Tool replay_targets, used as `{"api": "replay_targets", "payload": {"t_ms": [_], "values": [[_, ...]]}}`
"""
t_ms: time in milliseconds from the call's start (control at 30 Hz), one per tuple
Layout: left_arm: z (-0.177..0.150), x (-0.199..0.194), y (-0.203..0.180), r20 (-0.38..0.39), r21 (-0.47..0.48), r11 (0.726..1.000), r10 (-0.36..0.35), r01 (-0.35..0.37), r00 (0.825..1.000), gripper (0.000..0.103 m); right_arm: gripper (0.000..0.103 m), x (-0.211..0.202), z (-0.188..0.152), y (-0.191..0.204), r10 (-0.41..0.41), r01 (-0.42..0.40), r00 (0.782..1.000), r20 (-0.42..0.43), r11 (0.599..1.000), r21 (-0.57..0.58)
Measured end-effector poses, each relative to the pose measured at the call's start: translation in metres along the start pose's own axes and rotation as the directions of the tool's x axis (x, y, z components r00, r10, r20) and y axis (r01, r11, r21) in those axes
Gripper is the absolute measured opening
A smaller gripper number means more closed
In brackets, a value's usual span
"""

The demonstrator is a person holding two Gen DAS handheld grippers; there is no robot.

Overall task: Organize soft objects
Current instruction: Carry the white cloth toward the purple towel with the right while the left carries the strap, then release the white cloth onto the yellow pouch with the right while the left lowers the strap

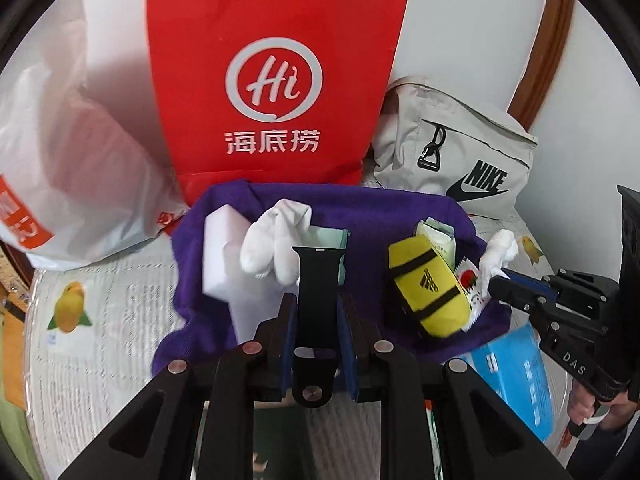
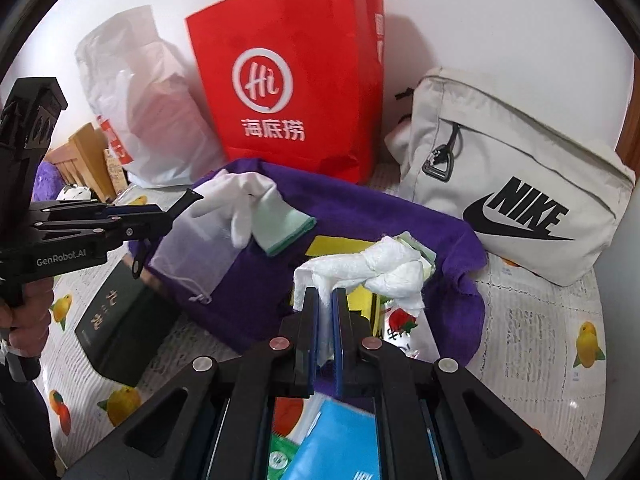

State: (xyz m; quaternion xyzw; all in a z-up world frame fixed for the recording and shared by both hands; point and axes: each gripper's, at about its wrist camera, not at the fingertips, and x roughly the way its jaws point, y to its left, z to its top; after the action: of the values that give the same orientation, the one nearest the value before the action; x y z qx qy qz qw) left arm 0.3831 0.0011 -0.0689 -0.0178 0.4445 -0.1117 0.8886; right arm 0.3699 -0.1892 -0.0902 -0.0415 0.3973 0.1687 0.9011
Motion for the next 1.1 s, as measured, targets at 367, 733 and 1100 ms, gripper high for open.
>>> {"api": "replay_targets", "payload": {"t_ms": [367,733,1100], "values": [[0.009,0.052,0.001,-0.061,-0.032,0.999,-0.015,0.013,0.998,0.02,0.007,0.033,0.007,-0.018,0.014,-0.01,0.999,-0.05,0.998,0.068],[0.006,0.071,0.012,-0.105,-0.055,0.998,-0.013,0.008,0.994,0.02,0.009,0.057,0.004,-0.017,0.016,-0.008,0.994,-0.108,0.997,0.072],[0.003,0.077,0.014,-0.122,-0.074,0.997,-0.036,0.027,0.992,0.021,0.047,0.056,0.003,-0.015,-0.025,0.03,0.993,-0.116,0.998,0.049]]}}
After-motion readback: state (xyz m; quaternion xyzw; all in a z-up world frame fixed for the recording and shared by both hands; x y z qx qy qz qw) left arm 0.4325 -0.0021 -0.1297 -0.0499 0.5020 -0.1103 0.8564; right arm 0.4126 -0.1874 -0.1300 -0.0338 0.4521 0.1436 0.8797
